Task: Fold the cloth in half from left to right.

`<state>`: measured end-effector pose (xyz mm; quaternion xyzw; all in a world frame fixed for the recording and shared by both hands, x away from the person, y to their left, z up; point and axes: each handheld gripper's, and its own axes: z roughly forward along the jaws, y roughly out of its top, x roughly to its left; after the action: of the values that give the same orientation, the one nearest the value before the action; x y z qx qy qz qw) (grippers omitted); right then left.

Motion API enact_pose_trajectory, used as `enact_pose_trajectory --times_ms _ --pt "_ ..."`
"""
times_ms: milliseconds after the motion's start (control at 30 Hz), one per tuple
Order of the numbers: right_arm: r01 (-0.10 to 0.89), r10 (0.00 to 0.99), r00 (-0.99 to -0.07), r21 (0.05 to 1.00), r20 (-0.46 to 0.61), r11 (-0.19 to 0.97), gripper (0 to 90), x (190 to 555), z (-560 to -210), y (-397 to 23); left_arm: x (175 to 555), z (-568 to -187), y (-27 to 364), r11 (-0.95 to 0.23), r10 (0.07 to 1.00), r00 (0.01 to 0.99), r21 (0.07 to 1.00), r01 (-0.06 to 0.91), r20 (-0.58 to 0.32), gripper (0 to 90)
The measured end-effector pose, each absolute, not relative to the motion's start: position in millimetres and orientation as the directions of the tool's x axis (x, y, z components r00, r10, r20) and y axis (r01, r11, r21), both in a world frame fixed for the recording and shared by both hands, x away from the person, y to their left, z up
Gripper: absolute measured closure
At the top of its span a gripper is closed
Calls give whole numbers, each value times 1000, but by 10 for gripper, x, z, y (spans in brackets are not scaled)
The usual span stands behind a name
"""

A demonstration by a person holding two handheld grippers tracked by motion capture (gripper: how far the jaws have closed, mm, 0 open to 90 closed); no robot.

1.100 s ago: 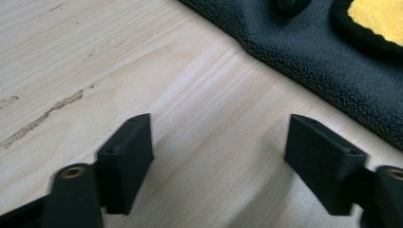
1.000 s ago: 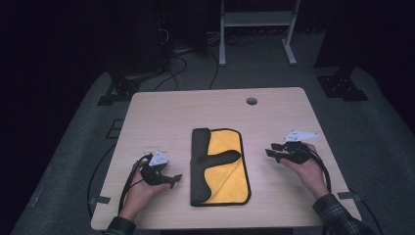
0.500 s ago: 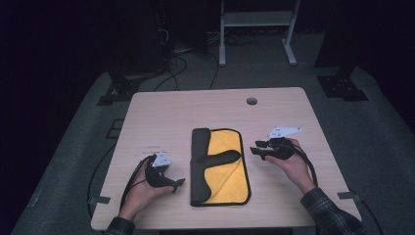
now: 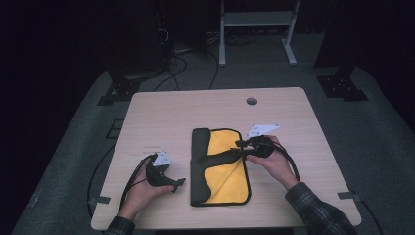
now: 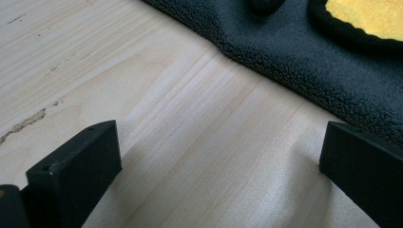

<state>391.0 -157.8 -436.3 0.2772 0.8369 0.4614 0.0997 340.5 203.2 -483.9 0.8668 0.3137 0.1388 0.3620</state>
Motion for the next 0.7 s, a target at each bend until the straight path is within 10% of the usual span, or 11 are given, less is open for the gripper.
enact_pose_trajectory --times_ms 700 --pt "331 440 -893 802 96 497 536 4016 -4484 -715 3409 -4836 2037 -547 642 767 712 440 20 0"
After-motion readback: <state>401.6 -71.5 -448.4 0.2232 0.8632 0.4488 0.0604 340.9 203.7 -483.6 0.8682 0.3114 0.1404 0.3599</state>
